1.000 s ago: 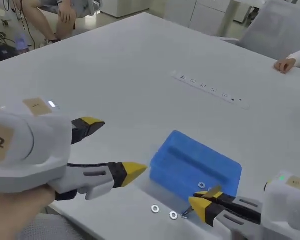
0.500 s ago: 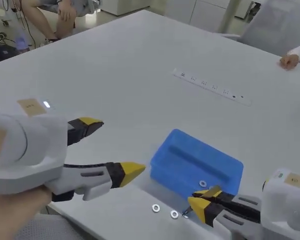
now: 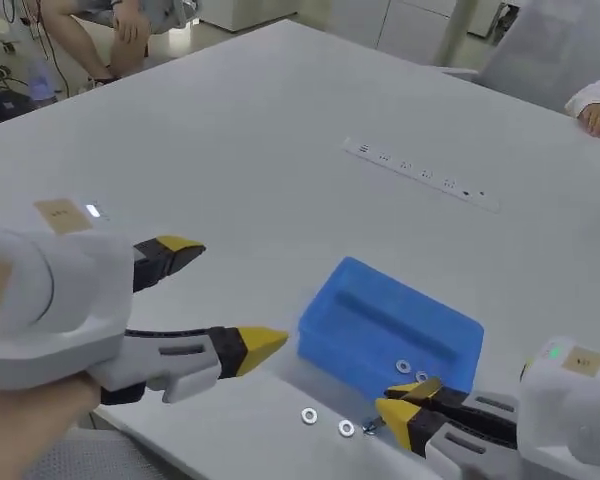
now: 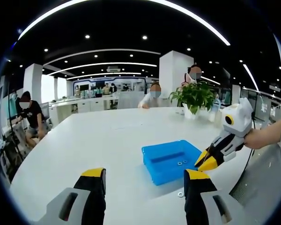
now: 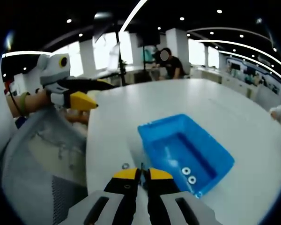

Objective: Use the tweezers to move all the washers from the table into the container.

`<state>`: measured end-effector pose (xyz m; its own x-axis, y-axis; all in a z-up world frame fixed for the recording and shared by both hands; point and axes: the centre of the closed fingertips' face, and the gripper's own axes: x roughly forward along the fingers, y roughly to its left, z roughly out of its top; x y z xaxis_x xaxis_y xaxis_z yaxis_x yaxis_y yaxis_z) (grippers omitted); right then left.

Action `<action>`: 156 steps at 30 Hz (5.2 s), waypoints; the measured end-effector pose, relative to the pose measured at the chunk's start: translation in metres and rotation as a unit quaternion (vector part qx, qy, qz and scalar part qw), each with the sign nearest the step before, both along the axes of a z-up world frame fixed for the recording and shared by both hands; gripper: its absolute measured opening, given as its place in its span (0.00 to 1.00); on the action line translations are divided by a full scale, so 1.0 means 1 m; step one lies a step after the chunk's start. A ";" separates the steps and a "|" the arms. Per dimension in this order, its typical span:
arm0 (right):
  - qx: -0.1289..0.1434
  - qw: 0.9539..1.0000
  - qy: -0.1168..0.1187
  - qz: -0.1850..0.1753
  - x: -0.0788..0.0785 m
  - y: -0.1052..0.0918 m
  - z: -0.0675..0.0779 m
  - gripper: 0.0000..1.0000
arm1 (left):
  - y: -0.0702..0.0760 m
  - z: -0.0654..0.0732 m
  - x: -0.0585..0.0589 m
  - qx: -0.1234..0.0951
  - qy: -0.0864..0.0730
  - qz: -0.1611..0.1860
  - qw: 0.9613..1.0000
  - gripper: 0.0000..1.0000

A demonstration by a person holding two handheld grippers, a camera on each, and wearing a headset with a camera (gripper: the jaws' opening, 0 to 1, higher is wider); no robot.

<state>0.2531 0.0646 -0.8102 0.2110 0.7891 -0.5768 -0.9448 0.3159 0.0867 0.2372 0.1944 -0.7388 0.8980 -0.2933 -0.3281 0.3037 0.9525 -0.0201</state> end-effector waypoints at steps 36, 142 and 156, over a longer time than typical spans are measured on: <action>-0.014 0.988 -0.007 -0.155 -0.007 -0.011 -0.007 0.03 | -0.010 0.011 -0.002 -0.110 -0.008 -0.030 0.993 0.73; 0.075 0.965 0.037 -0.250 0.067 0.013 0.047 0.03 | -0.023 0.026 -0.009 -0.105 -0.050 -0.080 0.990 0.69; 0.088 0.961 0.046 -0.260 0.069 0.018 0.038 0.03 | -0.024 0.023 -0.009 -0.090 -0.047 -0.080 0.992 0.69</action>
<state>0.3217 0.0825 -0.7722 0.5572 0.6779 -0.4796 -0.6497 0.7155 0.2566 0.2284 0.1704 -0.7156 0.8590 -0.4812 -0.1746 0.4599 0.8753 -0.1497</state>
